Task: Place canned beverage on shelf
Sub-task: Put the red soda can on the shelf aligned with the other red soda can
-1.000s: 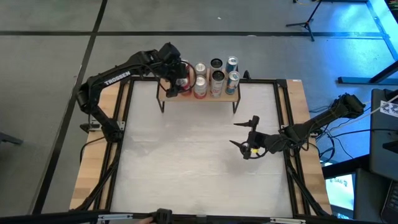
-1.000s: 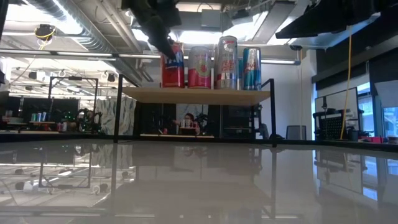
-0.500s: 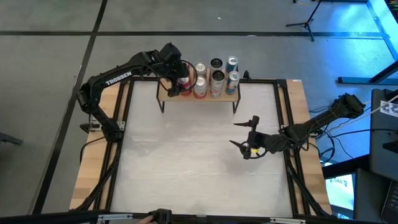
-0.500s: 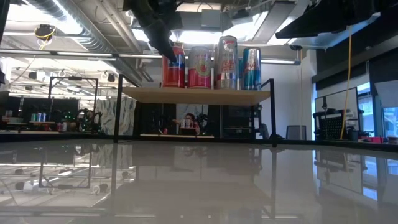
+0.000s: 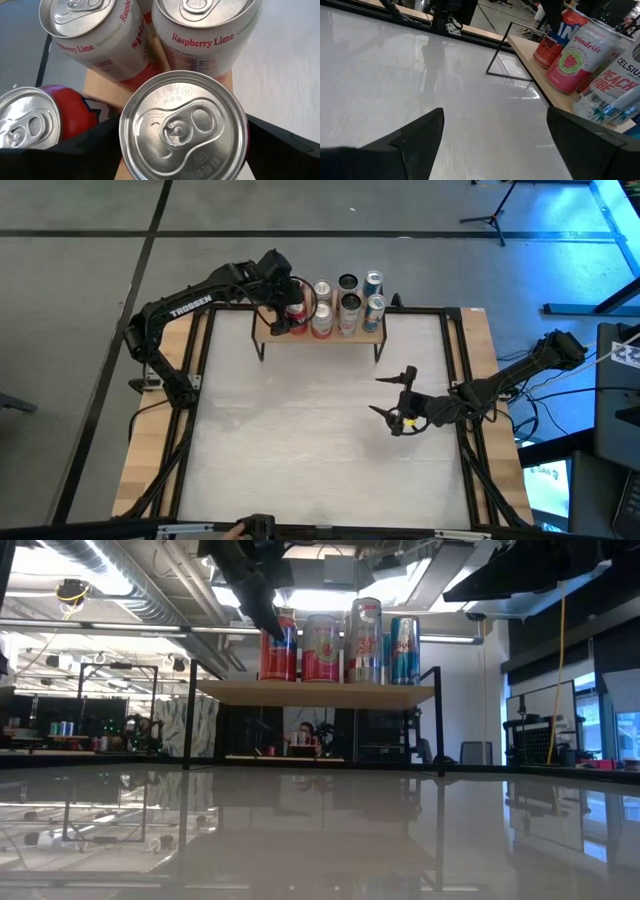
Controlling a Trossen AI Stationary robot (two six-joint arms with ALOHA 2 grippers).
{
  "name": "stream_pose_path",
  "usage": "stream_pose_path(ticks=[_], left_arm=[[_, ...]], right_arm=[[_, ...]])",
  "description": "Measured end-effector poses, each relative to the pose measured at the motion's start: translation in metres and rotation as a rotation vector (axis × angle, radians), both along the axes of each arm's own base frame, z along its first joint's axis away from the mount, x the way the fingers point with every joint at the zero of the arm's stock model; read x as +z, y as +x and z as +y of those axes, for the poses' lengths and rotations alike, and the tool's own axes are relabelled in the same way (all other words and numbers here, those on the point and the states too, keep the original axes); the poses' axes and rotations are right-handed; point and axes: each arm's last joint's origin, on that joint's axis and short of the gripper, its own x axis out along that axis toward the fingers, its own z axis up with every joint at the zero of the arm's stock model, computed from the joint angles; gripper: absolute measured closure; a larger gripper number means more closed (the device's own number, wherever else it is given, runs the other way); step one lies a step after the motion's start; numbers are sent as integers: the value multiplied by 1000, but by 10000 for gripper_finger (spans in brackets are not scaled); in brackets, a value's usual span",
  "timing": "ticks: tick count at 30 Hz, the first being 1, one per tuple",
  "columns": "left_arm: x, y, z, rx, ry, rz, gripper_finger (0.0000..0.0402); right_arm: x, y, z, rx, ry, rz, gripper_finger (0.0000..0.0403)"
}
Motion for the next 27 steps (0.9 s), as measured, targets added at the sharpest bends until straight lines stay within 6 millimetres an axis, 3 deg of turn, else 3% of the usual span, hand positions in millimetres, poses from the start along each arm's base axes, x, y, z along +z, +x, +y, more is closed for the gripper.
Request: stream_pose_path(ticks=[27], left_arm=[[6,4,-15,20,96,32,64]], right_arm=[[0,0,0,0,0,0,54]])
